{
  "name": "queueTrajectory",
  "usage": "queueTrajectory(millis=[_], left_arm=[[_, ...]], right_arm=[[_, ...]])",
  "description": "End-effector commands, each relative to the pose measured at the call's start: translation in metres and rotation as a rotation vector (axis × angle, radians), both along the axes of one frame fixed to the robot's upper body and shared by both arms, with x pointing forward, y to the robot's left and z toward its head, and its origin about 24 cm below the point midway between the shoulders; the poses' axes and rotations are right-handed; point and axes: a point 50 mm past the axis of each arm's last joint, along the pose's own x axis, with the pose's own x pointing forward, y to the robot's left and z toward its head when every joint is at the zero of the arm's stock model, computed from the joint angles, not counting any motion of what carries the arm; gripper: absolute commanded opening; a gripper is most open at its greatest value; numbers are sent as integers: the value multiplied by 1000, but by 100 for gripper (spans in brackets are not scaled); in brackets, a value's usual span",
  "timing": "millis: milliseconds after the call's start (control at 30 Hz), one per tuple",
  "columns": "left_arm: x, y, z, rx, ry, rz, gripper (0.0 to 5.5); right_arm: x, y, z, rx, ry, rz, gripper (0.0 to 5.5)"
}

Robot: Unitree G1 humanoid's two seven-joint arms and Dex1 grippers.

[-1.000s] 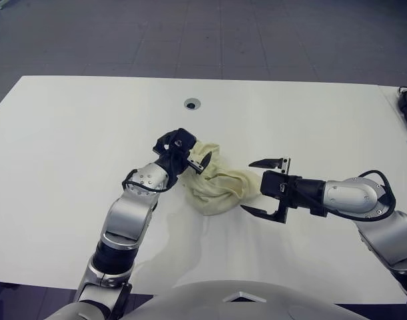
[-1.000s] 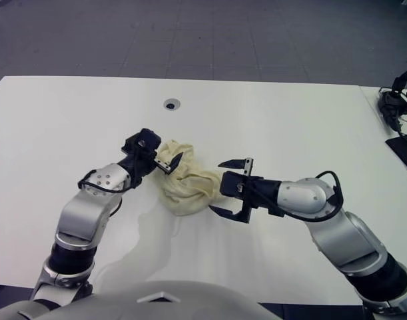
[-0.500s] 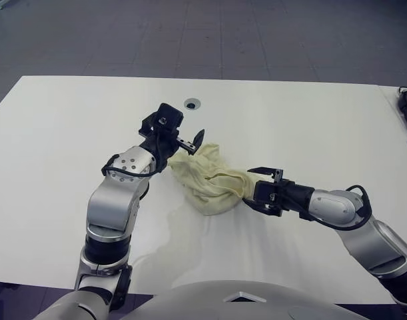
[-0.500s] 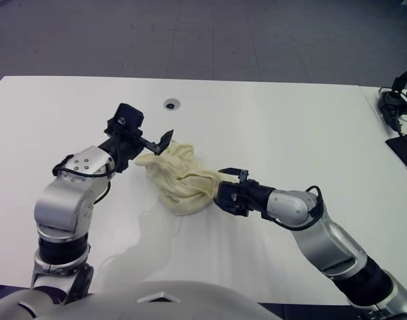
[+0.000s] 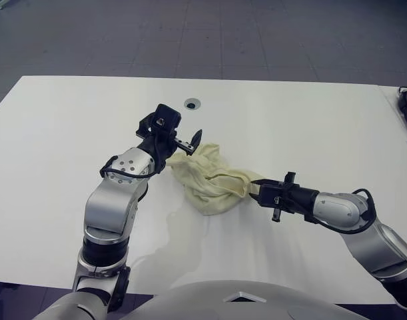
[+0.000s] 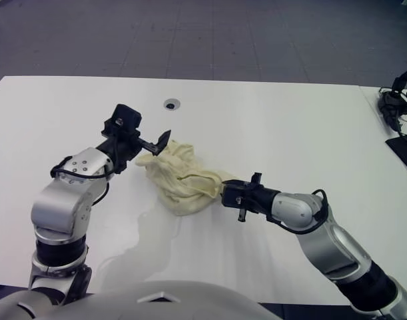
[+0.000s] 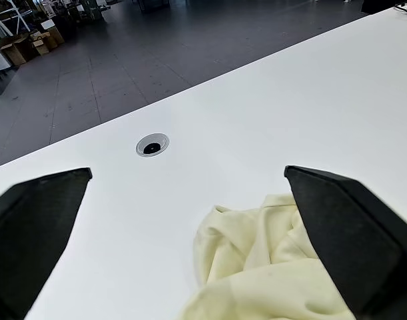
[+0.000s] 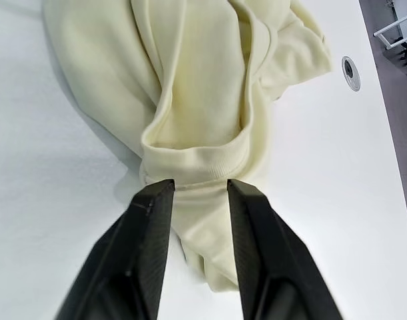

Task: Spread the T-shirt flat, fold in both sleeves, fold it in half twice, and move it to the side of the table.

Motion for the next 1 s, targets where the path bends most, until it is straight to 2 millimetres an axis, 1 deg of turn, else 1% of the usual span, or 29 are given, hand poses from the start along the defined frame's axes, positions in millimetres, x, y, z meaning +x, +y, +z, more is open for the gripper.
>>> queueTrajectory(millis=[33, 133, 167, 300, 433, 600, 867, 1000], left_arm=[[-2, 3, 0, 16, 8, 0, 540], [-2, 4, 0, 20, 7, -2, 540], [-2, 4, 0, 21, 6, -2, 540], [-3, 5, 1, 24, 4, 3, 540], [-4, 5, 0, 26, 4, 9, 540], [-4, 3, -1, 24, 5, 8, 540], [-3, 2, -1, 31, 11, -10, 540], [-2, 2, -1, 34, 13, -15, 540]], right_arm=[[2, -3, 0, -10, -10, -15, 74], [0, -2, 0, -5, 0, -15, 10], [-1, -2, 0, -2, 7, -15, 1], [-11, -1, 0, 4, 37, -2, 55], [-16, 2, 1, 13, 40, 2, 127], [-14, 7, -6, 27, 4, -11, 205], [-10, 4, -21, -3, -6, -30, 345], [-8, 5, -23, -1, -28, -37, 411]])
